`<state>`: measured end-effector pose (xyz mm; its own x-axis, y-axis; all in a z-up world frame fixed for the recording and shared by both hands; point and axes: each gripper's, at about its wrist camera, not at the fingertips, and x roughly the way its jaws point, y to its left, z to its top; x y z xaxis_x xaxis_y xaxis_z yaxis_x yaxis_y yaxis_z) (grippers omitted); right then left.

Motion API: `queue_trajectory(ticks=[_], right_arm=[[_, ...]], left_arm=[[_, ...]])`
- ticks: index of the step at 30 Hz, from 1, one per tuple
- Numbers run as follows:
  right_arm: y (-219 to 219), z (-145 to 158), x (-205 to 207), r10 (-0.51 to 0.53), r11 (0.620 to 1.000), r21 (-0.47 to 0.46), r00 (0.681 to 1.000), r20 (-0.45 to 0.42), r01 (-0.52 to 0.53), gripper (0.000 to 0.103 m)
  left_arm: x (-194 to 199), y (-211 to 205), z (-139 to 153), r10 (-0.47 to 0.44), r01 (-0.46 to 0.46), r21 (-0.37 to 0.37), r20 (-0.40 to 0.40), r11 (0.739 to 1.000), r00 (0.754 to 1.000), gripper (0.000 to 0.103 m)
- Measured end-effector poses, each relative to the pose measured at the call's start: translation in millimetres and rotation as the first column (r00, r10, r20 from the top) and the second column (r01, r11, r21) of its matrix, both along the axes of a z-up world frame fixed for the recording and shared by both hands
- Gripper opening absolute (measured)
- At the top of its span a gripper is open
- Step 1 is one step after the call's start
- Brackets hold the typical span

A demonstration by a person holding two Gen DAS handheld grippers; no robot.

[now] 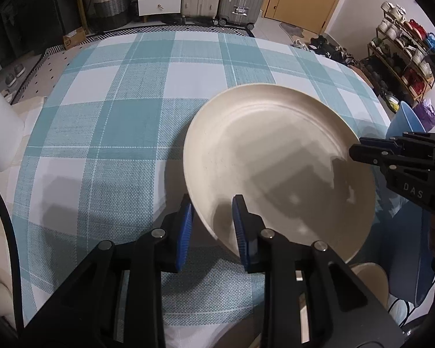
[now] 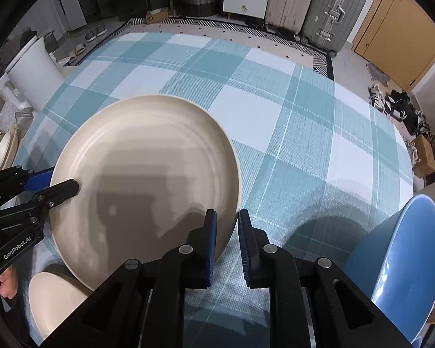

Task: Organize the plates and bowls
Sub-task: 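Lift the cream plate with both grippers and carry it over the plate stack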

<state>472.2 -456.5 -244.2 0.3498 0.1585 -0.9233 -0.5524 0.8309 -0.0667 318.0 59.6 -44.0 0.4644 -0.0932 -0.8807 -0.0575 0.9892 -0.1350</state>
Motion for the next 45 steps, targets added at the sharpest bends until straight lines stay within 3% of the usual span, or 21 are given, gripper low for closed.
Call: queue_trajectory(ticks=[20,45], right_arm=[[1,36,-26,0.036,0.998,0.052,0.990,0.135,-0.043,0.015],[-22,93,-95,0.017,0.993,0.112,0.968,0.252,-0.046,0.015]], left_arm=[[-26,4,36,0.038,-0.039,0.013,0.091,0.999,0.995,0.024],[-101,-20,100,0.022,-0.030,0.037,0.199,0.999,0.980,0.024]])
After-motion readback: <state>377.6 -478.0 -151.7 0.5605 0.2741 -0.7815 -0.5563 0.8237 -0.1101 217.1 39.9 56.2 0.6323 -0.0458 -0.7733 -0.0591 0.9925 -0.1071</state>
